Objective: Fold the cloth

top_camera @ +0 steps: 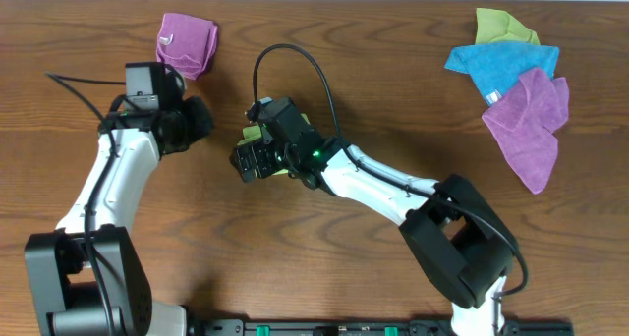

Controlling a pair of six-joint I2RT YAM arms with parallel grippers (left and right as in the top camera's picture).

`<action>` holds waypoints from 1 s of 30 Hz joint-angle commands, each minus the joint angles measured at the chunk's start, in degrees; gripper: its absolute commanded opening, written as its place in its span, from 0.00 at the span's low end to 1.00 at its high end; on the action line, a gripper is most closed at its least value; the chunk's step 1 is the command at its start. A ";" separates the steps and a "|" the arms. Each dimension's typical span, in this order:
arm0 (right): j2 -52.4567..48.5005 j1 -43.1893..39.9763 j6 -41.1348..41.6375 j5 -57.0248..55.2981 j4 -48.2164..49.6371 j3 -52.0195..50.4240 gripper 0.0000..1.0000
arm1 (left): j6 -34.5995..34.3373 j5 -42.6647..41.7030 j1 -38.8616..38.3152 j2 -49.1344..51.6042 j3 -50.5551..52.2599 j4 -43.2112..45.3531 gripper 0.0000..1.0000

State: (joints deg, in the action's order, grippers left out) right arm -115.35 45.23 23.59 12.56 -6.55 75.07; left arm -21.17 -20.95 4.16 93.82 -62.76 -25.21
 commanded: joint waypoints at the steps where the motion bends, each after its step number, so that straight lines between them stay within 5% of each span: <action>1: 2.05 0.17 -0.09 2.54 -0.09 1.18 0.99 | 0.37 0.50 1.55 -1.99 -0.79 -0.28 0.06; 30: 5.18 -3.56 -0.11 -3.04 -7.23 4.44 0.99 | 0.35 -0.59 3.43 -2.89 -0.79 -0.52 0.06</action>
State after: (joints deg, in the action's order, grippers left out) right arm -110.96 41.12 23.62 8.86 -13.63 78.91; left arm -21.19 -20.99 7.35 91.83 -62.76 -25.52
